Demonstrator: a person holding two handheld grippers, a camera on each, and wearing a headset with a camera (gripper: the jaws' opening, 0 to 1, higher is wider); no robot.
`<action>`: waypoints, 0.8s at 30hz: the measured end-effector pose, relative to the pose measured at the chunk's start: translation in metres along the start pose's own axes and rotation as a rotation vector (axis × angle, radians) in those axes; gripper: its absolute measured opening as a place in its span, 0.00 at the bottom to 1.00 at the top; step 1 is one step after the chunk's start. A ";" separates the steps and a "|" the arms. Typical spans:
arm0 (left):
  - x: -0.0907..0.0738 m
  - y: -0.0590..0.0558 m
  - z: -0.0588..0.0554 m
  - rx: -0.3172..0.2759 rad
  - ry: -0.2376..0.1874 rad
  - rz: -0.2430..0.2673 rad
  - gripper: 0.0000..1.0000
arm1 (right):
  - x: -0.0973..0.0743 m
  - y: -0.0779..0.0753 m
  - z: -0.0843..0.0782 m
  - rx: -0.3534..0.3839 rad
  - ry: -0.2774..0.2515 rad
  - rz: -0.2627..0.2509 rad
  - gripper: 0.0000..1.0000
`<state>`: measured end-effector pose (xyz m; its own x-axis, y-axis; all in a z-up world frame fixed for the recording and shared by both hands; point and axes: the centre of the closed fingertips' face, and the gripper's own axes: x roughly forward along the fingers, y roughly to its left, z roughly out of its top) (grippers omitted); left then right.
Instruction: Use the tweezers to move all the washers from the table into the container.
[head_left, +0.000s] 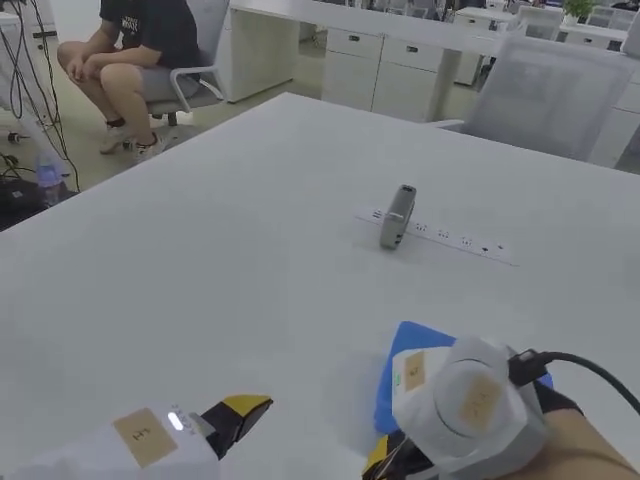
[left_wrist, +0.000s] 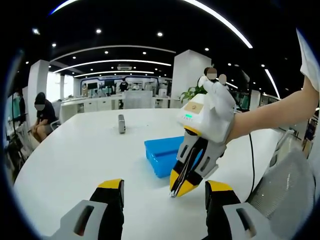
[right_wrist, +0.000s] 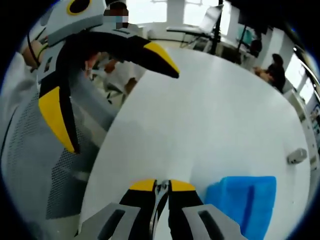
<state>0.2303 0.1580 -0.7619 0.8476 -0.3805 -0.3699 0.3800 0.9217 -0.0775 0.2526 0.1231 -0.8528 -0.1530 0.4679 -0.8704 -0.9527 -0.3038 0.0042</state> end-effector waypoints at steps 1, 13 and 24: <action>0.000 0.000 0.000 0.000 -0.001 0.000 0.66 | 0.000 0.000 0.000 0.000 0.003 0.000 0.05; 0.001 -0.001 -0.001 0.002 0.003 -0.005 0.65 | 0.004 0.000 -0.003 0.009 0.013 0.004 0.05; 0.001 0.000 -0.001 0.002 0.005 -0.004 0.65 | 0.002 0.001 -0.004 0.004 -0.002 -0.021 0.05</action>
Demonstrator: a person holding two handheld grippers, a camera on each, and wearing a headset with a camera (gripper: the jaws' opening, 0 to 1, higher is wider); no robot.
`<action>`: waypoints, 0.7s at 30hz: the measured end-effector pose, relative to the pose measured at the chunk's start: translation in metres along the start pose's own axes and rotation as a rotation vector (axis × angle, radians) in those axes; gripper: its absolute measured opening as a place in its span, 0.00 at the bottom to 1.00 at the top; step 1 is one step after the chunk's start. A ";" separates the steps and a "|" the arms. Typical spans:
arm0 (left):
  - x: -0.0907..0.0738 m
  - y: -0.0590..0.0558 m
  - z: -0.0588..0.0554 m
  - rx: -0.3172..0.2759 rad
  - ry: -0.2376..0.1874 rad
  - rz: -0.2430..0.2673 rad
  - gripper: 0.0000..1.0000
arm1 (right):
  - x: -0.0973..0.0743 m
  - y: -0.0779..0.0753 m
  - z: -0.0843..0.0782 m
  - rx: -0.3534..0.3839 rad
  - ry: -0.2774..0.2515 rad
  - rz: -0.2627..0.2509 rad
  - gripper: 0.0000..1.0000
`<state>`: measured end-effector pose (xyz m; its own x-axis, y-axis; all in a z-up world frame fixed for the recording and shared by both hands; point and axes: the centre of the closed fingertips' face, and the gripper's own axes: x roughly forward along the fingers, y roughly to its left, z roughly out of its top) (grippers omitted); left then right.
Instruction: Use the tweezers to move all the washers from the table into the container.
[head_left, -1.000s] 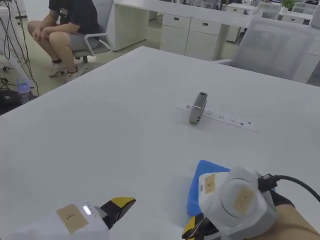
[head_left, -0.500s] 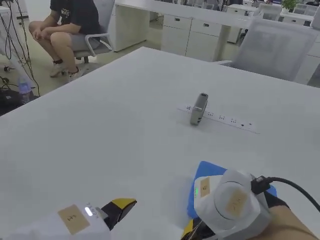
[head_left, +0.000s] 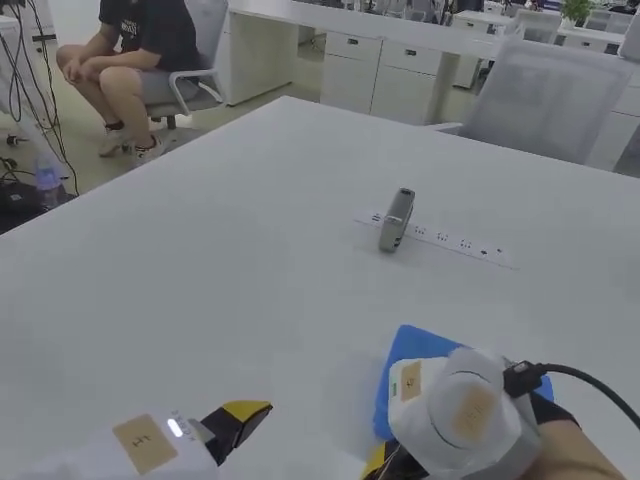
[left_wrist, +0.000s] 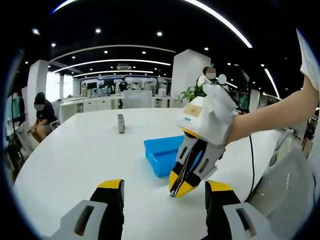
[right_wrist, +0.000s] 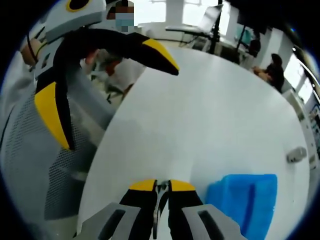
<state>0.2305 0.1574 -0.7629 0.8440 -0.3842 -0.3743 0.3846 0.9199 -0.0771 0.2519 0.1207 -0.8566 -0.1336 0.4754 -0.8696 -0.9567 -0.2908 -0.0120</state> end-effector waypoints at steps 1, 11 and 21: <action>0.000 0.000 0.000 0.000 0.000 0.000 0.65 | -0.002 0.000 0.000 0.005 -0.003 -0.004 0.05; 0.000 0.000 0.000 -0.003 -0.002 -0.002 0.65 | -0.040 -0.009 0.012 0.084 -0.100 -0.068 0.05; 0.000 -0.001 0.000 0.001 0.000 -0.006 0.66 | -0.071 -0.030 0.008 0.151 -0.141 -0.145 0.05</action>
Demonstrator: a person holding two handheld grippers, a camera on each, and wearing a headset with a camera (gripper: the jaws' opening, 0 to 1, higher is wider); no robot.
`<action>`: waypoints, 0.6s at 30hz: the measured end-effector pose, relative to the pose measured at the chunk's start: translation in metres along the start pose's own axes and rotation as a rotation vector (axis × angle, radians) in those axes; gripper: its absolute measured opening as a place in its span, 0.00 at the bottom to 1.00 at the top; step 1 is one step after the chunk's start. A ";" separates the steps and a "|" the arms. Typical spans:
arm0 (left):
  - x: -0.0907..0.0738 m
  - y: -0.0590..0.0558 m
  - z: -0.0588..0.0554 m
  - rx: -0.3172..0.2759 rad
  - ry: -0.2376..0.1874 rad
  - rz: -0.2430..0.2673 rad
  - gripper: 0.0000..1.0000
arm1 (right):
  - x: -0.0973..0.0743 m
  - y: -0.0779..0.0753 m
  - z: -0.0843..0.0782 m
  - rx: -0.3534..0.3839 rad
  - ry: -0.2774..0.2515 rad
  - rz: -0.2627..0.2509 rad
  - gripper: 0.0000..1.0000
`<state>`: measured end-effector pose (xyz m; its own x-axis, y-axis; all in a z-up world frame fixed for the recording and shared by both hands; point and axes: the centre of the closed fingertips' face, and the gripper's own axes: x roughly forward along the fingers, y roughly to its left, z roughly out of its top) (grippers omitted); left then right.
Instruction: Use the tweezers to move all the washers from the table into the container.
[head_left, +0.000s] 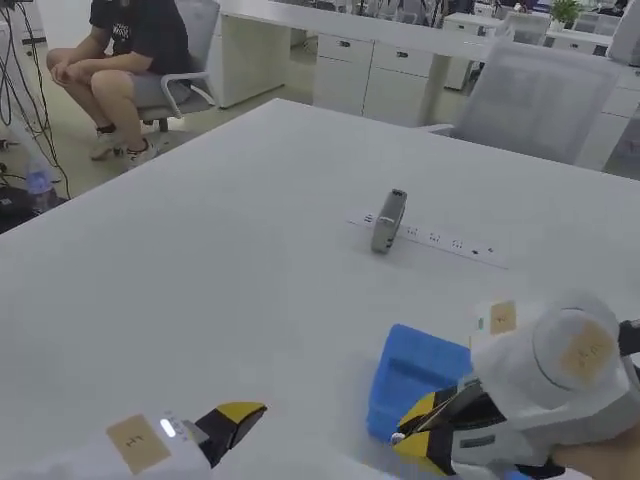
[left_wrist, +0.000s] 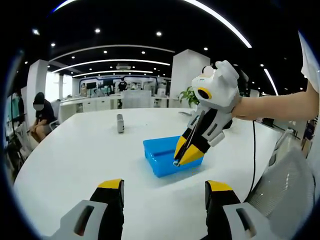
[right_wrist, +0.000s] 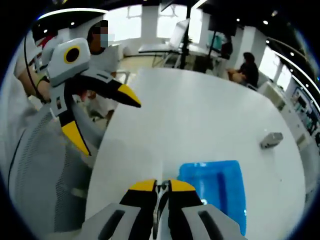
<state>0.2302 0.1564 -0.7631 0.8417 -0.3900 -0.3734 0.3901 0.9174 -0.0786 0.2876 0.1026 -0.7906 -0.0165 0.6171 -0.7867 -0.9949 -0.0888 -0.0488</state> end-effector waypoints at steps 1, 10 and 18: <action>0.000 0.000 0.000 0.000 0.000 0.000 0.66 | -0.002 -0.005 0.000 0.009 -0.003 -0.011 0.05; 0.000 0.000 0.000 -0.002 -0.001 -0.001 0.66 | -0.003 -0.038 -0.003 0.106 -0.027 -0.076 0.05; 0.000 0.000 0.000 -0.005 0.002 -0.001 0.66 | 0.007 -0.058 -0.014 0.161 0.004 -0.100 0.05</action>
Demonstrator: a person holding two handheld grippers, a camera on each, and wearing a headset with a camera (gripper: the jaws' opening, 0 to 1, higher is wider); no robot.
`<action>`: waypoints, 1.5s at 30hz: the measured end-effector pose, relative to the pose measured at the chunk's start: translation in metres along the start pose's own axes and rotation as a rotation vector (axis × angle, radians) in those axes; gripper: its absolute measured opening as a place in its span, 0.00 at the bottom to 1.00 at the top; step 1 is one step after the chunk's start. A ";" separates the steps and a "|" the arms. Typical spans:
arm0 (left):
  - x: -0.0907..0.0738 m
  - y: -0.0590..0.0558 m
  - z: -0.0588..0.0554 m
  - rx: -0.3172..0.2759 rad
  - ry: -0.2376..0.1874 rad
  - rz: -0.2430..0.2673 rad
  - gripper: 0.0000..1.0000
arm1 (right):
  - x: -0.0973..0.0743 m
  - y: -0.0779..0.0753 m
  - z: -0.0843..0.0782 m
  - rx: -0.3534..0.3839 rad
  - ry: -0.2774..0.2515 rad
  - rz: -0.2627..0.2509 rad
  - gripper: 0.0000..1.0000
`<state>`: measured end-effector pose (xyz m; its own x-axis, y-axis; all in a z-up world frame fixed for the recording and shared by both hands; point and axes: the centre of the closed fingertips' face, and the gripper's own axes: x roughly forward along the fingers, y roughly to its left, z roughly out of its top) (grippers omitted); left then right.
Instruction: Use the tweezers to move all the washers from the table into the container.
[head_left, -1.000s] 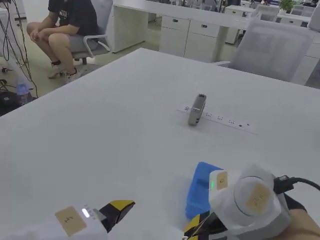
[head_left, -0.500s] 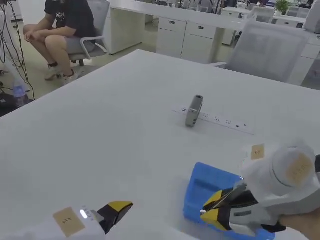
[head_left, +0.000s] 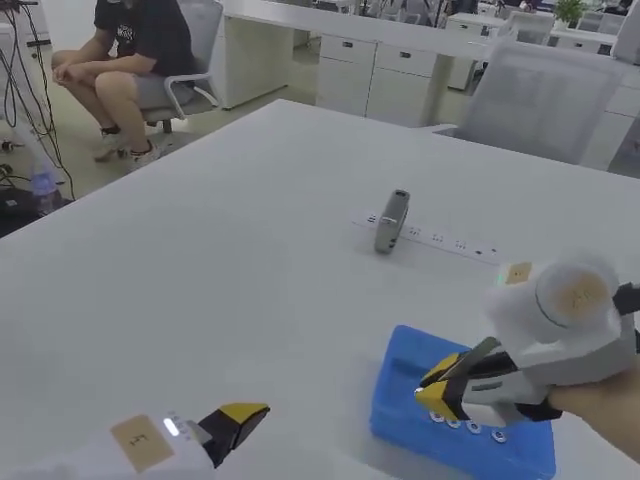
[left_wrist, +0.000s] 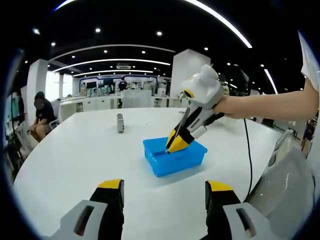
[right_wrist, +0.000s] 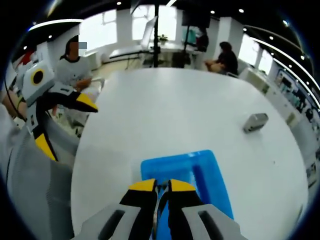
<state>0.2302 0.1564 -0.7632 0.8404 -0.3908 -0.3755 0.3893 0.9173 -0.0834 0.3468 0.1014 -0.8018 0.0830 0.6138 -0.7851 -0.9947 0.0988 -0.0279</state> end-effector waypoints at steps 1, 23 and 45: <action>0.000 0.000 0.000 0.000 0.000 -0.001 0.66 | 0.002 -0.003 -0.001 0.006 0.004 -0.001 0.05; 0.000 -0.001 -0.001 -0.004 0.003 -0.005 0.65 | 0.038 -0.012 -0.019 0.023 0.104 0.029 0.05; 0.001 -0.004 -0.003 0.006 0.018 -0.021 0.65 | 0.026 -0.012 -0.021 -0.012 0.114 -0.004 0.05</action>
<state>0.2285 0.1525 -0.7664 0.8252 -0.4085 -0.3902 0.4092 0.9084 -0.0855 0.3592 0.0996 -0.8345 0.0807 0.5204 -0.8501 -0.9950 0.0919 -0.0382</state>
